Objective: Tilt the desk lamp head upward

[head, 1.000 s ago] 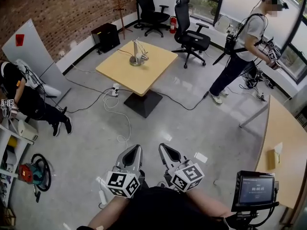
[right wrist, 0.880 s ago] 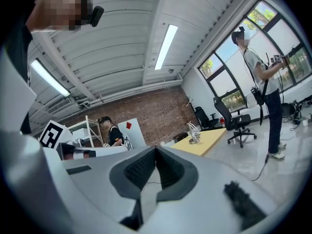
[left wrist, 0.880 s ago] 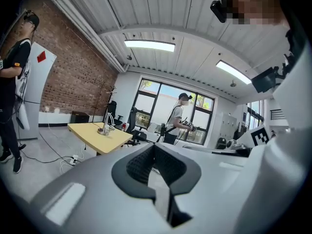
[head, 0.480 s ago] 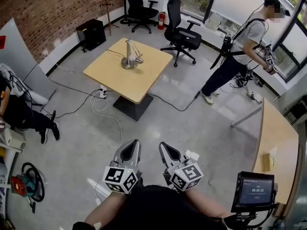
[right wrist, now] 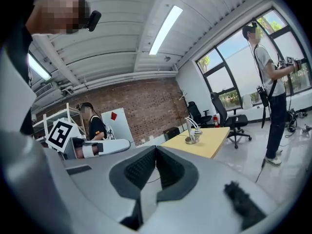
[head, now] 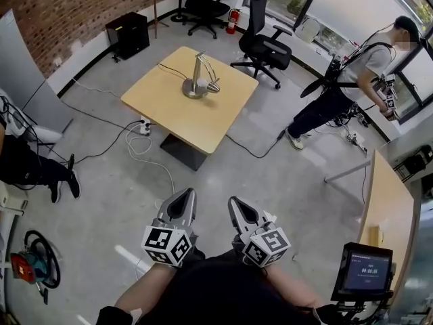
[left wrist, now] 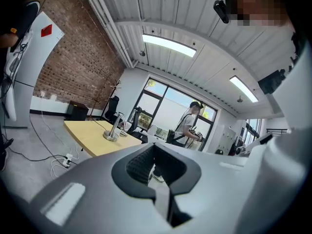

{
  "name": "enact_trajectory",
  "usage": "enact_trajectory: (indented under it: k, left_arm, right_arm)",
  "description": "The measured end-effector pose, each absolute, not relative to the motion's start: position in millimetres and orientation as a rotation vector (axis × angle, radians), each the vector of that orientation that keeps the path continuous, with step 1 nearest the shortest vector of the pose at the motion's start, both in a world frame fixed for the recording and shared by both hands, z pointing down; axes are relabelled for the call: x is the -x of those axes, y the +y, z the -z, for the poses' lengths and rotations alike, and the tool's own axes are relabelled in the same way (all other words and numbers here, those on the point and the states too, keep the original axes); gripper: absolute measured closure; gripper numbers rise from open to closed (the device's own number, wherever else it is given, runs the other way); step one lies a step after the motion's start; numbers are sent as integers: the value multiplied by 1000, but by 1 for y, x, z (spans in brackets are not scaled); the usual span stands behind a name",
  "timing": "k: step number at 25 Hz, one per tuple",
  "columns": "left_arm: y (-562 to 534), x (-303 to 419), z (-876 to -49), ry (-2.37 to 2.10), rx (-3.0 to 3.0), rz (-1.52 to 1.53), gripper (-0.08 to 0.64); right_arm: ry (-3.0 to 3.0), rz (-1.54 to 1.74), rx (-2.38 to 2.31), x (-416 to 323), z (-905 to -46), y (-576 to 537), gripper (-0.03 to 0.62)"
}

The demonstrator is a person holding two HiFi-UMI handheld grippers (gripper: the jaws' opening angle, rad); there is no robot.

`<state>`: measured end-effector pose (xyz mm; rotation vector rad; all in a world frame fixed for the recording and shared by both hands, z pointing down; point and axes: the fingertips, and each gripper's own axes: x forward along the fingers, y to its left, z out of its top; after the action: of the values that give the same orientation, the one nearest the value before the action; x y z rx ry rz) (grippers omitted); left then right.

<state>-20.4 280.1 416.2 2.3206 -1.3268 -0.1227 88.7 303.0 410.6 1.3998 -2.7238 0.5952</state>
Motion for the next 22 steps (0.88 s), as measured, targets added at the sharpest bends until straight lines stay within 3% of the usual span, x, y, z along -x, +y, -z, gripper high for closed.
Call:
enact_trajectory:
  k: [22]
  left_arm:
    - [140, 63, -431, -1517, -2211, 77, 552]
  right_arm:
    - [-2863, -681, -1188, -49, -418, 131, 588]
